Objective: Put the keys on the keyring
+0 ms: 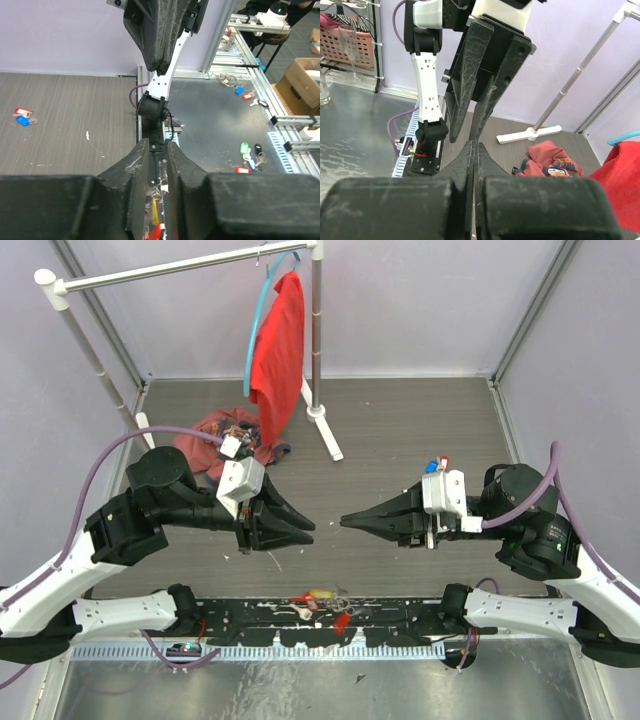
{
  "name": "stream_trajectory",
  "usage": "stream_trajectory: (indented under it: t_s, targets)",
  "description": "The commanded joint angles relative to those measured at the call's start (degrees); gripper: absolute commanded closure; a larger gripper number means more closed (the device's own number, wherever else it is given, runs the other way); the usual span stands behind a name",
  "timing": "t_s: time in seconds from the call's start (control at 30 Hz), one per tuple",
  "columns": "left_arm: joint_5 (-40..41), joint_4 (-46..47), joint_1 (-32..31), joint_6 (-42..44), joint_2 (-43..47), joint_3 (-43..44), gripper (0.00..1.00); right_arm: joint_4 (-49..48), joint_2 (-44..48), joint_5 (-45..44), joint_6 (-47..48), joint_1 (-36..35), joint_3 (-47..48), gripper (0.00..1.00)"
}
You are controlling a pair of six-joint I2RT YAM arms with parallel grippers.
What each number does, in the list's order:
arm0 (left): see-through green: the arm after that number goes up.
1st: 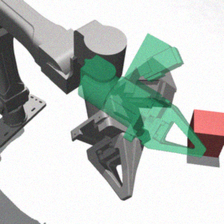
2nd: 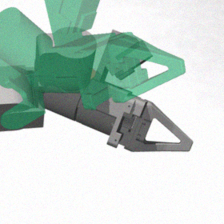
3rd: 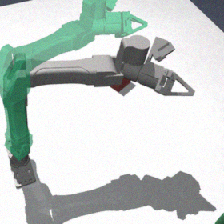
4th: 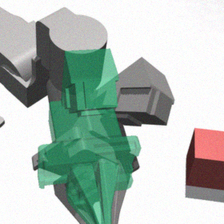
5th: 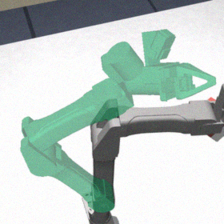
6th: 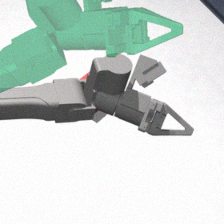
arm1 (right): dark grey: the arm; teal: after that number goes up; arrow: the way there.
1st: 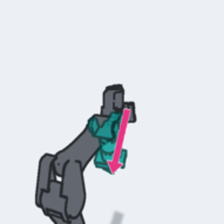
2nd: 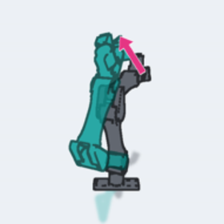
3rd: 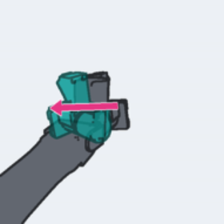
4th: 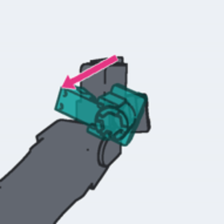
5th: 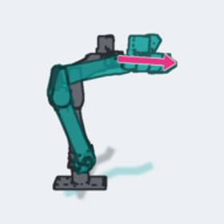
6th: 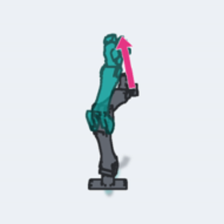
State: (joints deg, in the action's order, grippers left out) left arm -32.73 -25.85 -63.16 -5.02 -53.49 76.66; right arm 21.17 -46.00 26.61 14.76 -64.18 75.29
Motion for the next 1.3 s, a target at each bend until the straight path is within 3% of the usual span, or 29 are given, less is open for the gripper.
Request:
stream_trajectory:
  t_s: [0.0, 0.23, 0.43, 0.67, 0.93, 1.27]
  targets:
    - [0.3, 2.0, 0.0, 0.1, 0.6, -1.1, 0.77, -3.7, 0.2, -5.0, -1.9, -0.1, -0.4, 0.99]
    - [13.4, -2.0, 1.0, 0.0, 2.8, -4.7, 0.69, 5.3, -2.6, -28.6, -7.6, -0.1, -1.5, 0.99]
    - [20.8, -4.3, 3.7, -7.1, 3.5, -10.7, 0.63, 13.3, -4.4, -36.2, -17.4, -0.1, -3.7, 0.7]
    - [27.9, -3.5, 7.6, -15.6, 6.8, -19.3, 0.54, 16.7, -6.5, -30.9, -31.2, -0.1, -10.3, 0.62]
    - [26.3, -3.0, 16.0, -19.7, 9.5, -24.2, 0.53, 2.8, -10.0, -21.5, -41.8, -0.3, -25.7, 0.55]
    - [26.4, -6.1, 17.5, -16.7, 11.5, -23.0, 0.52, -9.4, -27.3, -7.4, -32.3, -1.0, -29.0, 0.5]
